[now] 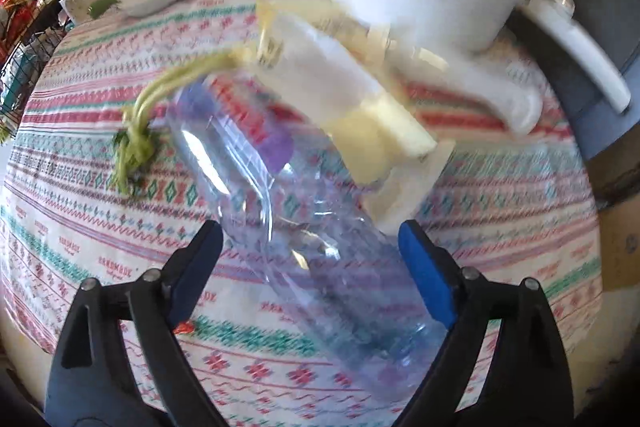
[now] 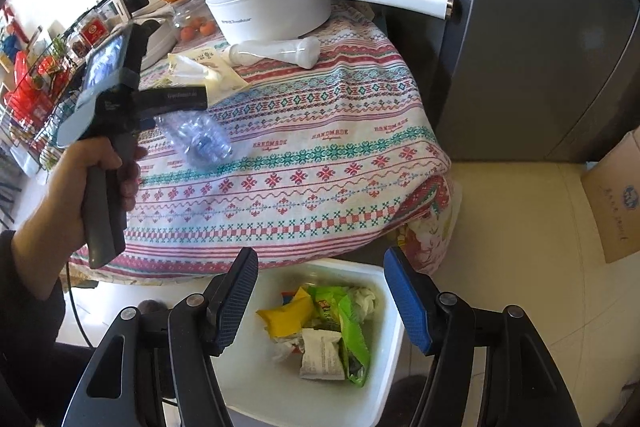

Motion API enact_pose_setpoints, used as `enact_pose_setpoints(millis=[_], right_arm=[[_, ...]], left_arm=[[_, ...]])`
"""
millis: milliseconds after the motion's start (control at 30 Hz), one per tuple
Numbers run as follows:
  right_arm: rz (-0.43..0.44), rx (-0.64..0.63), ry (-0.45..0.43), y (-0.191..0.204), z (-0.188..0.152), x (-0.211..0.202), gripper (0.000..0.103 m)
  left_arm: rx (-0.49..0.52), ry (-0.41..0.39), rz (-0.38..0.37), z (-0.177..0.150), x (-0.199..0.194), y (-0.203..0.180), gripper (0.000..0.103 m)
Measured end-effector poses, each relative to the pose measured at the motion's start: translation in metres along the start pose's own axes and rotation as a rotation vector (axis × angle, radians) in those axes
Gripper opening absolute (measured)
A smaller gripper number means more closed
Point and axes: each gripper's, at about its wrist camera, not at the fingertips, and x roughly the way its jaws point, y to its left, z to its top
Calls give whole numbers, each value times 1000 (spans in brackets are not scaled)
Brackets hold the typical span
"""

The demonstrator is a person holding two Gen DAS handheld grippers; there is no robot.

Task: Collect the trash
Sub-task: 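Close the left tool around the clear Ganten bottle and lift it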

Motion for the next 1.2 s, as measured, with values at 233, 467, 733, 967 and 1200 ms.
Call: enact_pose_setpoints(millis=[233,467,733,967,1200], right_arm=[[15,-1,-5,4,-1,-3,67],[46,4,4,10,2,3,67],[78,13,34,23,5,15,67],[68,15,56,32,3,23,67],[41,-36,14,47,14,21,67]], left_arm=[[68,52,-39,-13,-8,20,78],[118,114,-114,-40,-23,62,72],[256,221,-133,-64,-29,73,74],[183,212,-79,-45,-7,65,71],[181,114,-121,-57,-45,78,67]])
